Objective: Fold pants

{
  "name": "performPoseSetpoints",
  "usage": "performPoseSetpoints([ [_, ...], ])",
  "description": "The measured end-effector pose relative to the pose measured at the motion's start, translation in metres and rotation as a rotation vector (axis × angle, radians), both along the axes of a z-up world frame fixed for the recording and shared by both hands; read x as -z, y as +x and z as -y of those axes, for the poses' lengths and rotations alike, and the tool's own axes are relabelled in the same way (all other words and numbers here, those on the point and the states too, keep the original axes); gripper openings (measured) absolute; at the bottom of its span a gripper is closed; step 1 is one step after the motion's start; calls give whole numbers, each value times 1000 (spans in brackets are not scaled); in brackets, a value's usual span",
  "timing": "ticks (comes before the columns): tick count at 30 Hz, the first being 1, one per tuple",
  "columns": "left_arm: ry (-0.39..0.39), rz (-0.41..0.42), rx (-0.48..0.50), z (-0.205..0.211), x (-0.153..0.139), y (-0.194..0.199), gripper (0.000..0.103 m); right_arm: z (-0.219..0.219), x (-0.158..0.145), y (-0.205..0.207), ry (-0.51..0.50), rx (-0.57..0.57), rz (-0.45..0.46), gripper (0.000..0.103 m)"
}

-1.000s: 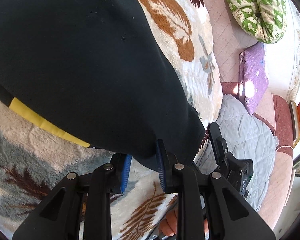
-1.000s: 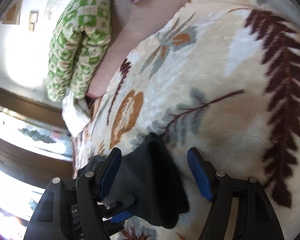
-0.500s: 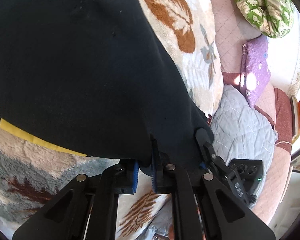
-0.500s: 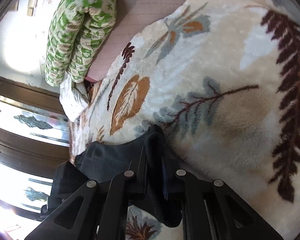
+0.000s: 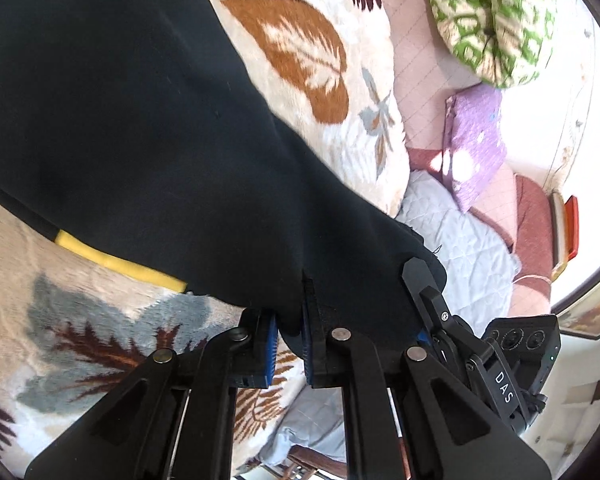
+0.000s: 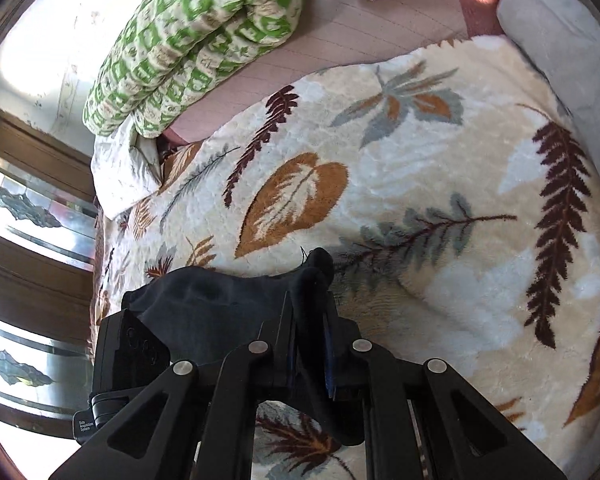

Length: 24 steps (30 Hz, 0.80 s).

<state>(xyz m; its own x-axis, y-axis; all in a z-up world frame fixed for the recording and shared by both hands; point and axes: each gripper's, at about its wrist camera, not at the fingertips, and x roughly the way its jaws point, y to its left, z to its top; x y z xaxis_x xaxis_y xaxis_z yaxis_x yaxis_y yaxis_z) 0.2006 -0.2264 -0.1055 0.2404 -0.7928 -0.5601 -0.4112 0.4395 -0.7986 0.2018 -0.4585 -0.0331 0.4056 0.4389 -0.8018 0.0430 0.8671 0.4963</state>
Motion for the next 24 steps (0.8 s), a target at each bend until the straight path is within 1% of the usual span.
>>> performPoseSetpoints([
  [5, -27, 2, -41, -36, -2, 4, 8, -40, -12, 9, -28, -29, 2, 10],
  [7, -45, -4, -48, -53, 0, 5, 8, -59, -14, 13, -31, -47, 4, 10],
  [8, -49, -6, -49, -66, 1, -1, 8, -68, -14, 15, -27, -56, 3, 10],
  [10, -53, -12, -62, -81, 5, -1, 8, -89, -12, 20, -22, -76, -3, 10],
  [13, -51, -18, -87, -102, 10, 0, 8, -120, -5, 26, -10, -103, -18, 10],
  [17, -59, -53, -128, -133, 26, 1, 8, -158, 13, 36, 15, -127, -47, 10],
  [20, -76, -78, -142, -153, 37, 1, 8, -179, 28, 43, 38, -129, -73, 12],
  [21, -86, -87, -145, -160, 41, 1, 8, -186, 33, 45, 49, -127, -82, 14],
  [24, -99, -115, -154, -174, 47, 1, 8, -206, 49, 49, 68, -134, -111, 15],
])
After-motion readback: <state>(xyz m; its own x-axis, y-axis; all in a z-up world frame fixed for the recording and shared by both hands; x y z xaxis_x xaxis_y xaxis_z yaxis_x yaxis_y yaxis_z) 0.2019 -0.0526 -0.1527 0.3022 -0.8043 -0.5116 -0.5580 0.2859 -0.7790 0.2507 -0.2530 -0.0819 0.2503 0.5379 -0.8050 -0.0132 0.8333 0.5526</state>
